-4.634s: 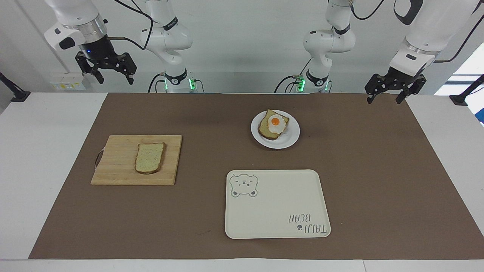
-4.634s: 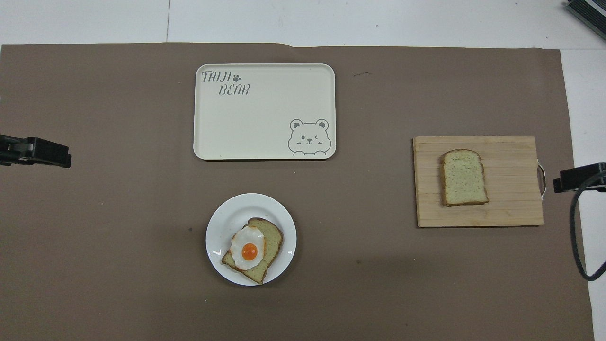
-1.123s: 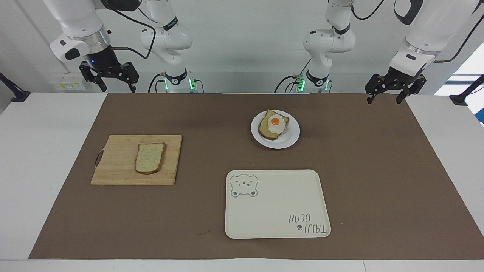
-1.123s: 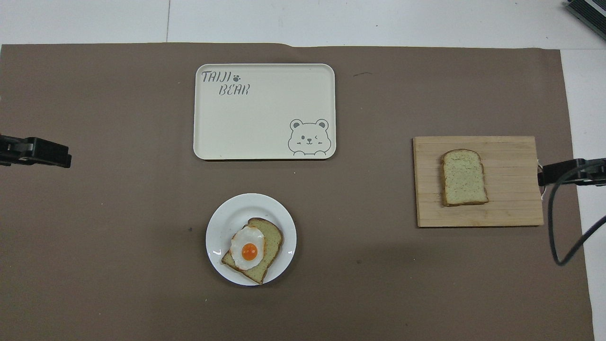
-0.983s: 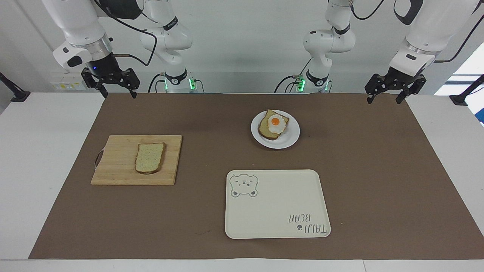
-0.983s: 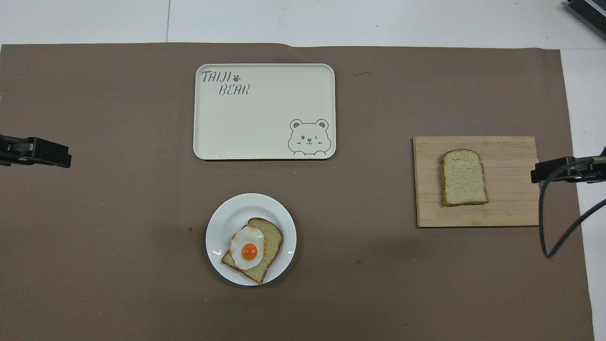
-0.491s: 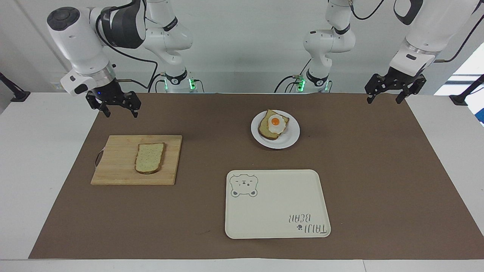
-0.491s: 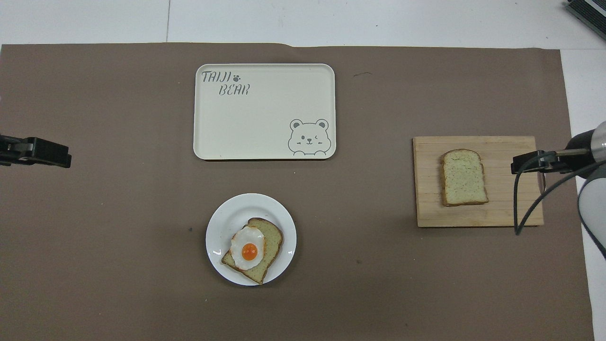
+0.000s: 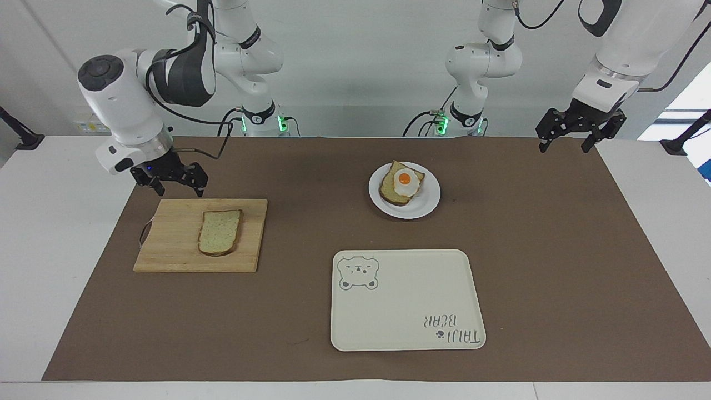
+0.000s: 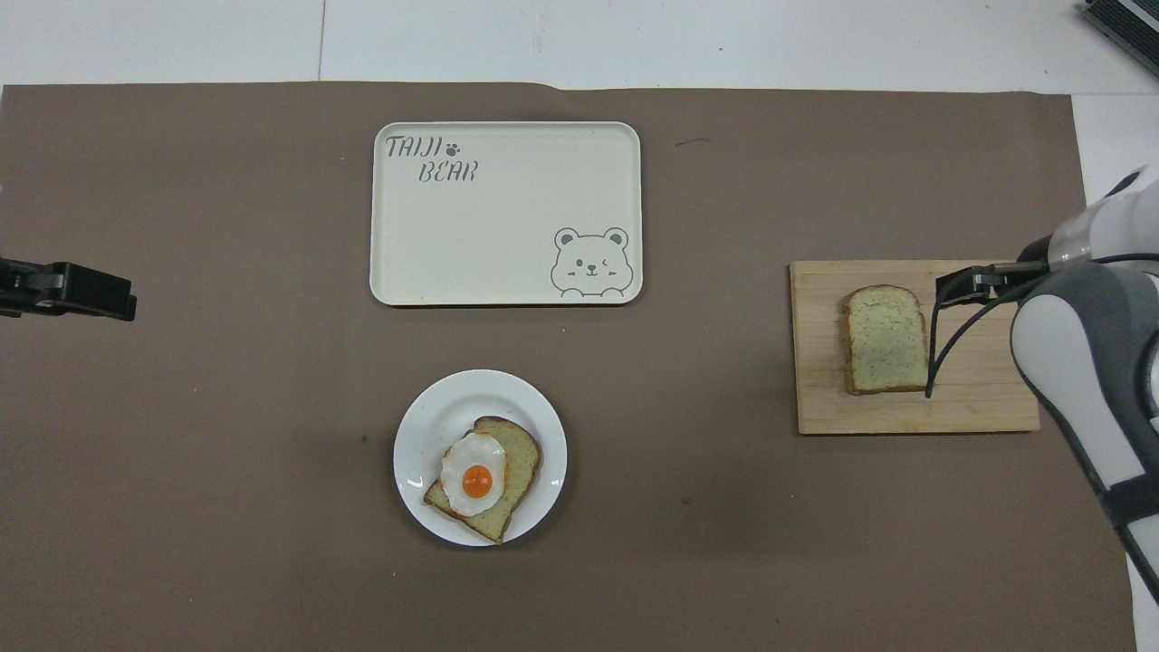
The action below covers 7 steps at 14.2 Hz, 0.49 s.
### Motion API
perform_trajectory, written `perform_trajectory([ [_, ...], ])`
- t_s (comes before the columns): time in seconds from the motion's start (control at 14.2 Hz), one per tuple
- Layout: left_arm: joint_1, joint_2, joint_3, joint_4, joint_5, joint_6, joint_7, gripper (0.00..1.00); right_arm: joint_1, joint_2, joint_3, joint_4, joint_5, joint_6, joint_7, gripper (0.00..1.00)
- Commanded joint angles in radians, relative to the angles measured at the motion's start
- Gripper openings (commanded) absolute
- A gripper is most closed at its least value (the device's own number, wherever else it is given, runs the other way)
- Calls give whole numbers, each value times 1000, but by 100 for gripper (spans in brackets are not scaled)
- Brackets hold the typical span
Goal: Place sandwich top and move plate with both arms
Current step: 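Reach the right gripper to the bread slice on the board and grasp it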
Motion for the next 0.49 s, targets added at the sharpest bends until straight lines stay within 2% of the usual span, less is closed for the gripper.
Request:
perform_trajectory([
  [0.0,9,-4,-2,1,-1,-12,16,100,-19,2,9,-83,4,89,-24,100],
  [0.14,9,-4,-2,1,-1,-12,16,100,-26,23,10,-106,7,132,-27,100],
  [0.28,9,-4,-2,1,-1,-13,16,100,-34,42,9,-117,89,149,-91,100],
  [0.42,9,-4,-2,1,-1,-12,16,100,-48,66,9,-122,111,167,-129,100],
])
